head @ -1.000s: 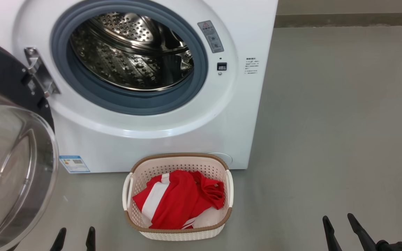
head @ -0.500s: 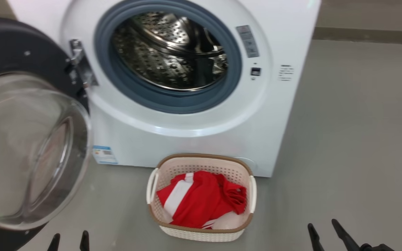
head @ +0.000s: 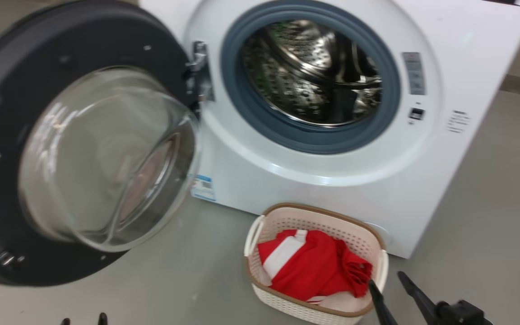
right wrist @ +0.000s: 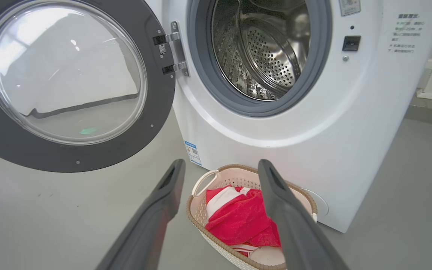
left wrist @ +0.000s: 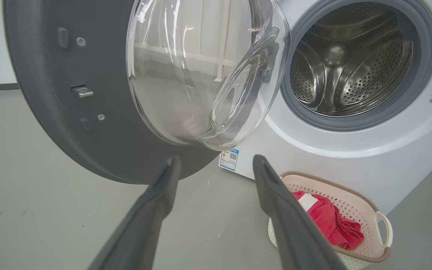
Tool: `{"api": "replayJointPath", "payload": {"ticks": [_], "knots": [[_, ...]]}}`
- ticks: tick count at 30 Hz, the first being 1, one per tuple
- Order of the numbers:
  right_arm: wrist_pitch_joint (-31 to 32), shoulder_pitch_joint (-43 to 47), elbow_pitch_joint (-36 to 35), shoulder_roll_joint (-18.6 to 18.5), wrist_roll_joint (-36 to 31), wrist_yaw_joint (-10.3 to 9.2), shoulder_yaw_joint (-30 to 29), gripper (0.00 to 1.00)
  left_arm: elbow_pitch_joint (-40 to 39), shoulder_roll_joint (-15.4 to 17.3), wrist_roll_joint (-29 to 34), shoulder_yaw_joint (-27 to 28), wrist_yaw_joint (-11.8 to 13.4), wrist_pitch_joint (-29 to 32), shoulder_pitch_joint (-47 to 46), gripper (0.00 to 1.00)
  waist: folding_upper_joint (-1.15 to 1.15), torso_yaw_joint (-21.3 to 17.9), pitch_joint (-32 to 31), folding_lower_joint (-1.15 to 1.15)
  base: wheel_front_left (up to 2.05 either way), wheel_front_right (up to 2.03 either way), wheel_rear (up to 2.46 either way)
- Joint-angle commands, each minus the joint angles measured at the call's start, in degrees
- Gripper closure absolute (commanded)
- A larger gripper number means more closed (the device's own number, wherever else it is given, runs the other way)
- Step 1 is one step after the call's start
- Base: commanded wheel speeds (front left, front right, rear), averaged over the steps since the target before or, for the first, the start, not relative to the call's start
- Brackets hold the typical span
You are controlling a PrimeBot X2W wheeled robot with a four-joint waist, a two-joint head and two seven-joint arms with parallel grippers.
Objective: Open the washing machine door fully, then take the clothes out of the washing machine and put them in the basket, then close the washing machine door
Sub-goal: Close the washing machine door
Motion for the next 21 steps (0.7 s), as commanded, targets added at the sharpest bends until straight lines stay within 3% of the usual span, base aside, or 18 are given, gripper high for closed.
{"api": "replayJointPath", "payload": {"ticks": [1,12,19,20,21], "knots": [[-0.37,-3.33,-0.95,-0.85,1.03,0.35,1.95,0.0,-1.45,0.14,-1.0,2.04,0.66,-0.3,-0.51,0.0,0.0,4.43,-0.5,0.0,0.0,0.0,0.0],[-0.37,-10.46,2.67,-2.37,2.15,0.35,9.01,0.0,-5.43,0.12,-6.89,1.81,6.14,-0.3,0.61,0.0,0.0,6.82,2.19,0.0,0.0,0.0,0.0],[-0.37,-11.85,3.59,-3.13,2.9,0.35,10.44,0.0,-7.14,0.12,-8.55,1.07,7.61,-0.3,1.26,0.0,0.0,6.97,2.91,0.0,0.0,0.0,0.0],[-0.37,-11.92,3.62,-3.19,2.95,0.35,10.49,0.0,-7.34,0.12,-9.11,1.13,7.59,-0.3,1.07,0.07,0.0,6.94,2.98,0.0,0.0,0.0,0.0],[-0.37,-11.94,3.64,-3.24,2.98,0.35,10.54,0.0,-7.6,0.12,-9.58,1.26,7.47,-0.3,0.78,0.35,0.0,6.91,3.05,0.0,0.0,0.0,0.0]]}}
